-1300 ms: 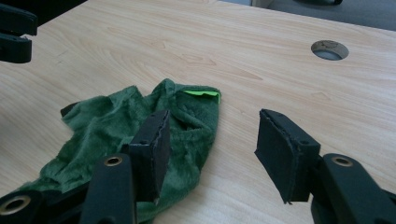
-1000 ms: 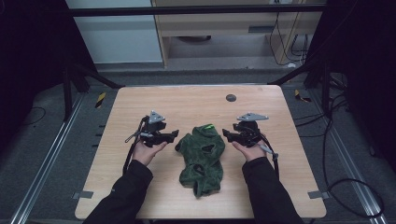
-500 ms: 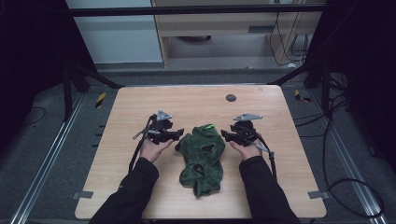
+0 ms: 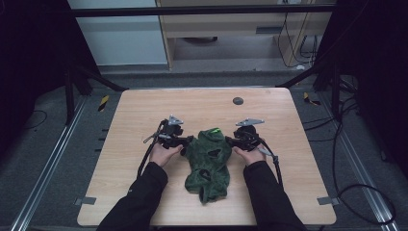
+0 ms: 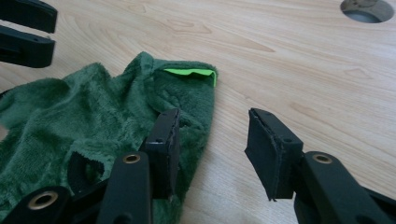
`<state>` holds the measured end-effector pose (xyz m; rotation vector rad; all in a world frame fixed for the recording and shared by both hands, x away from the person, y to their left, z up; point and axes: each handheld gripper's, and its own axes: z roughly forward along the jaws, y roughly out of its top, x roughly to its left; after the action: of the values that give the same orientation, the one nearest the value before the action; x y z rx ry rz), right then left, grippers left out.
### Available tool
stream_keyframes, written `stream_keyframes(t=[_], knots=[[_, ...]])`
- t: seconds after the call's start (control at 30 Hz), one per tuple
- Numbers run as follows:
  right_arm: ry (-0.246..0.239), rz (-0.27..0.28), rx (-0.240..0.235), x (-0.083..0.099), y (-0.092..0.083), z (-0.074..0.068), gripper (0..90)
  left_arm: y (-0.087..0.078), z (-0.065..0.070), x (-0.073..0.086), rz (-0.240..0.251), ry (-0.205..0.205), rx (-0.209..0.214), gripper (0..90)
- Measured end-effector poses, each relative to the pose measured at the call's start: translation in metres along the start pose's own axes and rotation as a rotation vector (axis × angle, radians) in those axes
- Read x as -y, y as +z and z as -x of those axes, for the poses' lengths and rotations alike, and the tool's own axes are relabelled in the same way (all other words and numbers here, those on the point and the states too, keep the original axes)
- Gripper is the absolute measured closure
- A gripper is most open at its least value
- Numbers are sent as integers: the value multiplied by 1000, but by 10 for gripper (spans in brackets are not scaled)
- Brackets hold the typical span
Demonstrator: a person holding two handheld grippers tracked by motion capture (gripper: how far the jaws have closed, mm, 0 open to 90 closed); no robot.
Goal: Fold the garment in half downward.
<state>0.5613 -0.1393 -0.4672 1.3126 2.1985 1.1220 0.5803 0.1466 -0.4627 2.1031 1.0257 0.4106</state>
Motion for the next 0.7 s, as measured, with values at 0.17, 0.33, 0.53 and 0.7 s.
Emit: stream_keyframes(t=[0.17, 0.33, 0.53, 0.7], knots=[[1, -11, -10, 1, 5, -2, 553, 8, 4, -3, -24, 16, 17, 452], [-6, -31, -12, 3, 9, -2, 558, 16, 9, -4, -49, 27, 19, 475], [-15, -61, -16, 6, 16, -4, 573, 25, 8, -1, -86, 28, 16, 522], [-5, -75, -23, 8, 19, -4, 601, 29, 6, 3, -104, 7, 42, 580]])
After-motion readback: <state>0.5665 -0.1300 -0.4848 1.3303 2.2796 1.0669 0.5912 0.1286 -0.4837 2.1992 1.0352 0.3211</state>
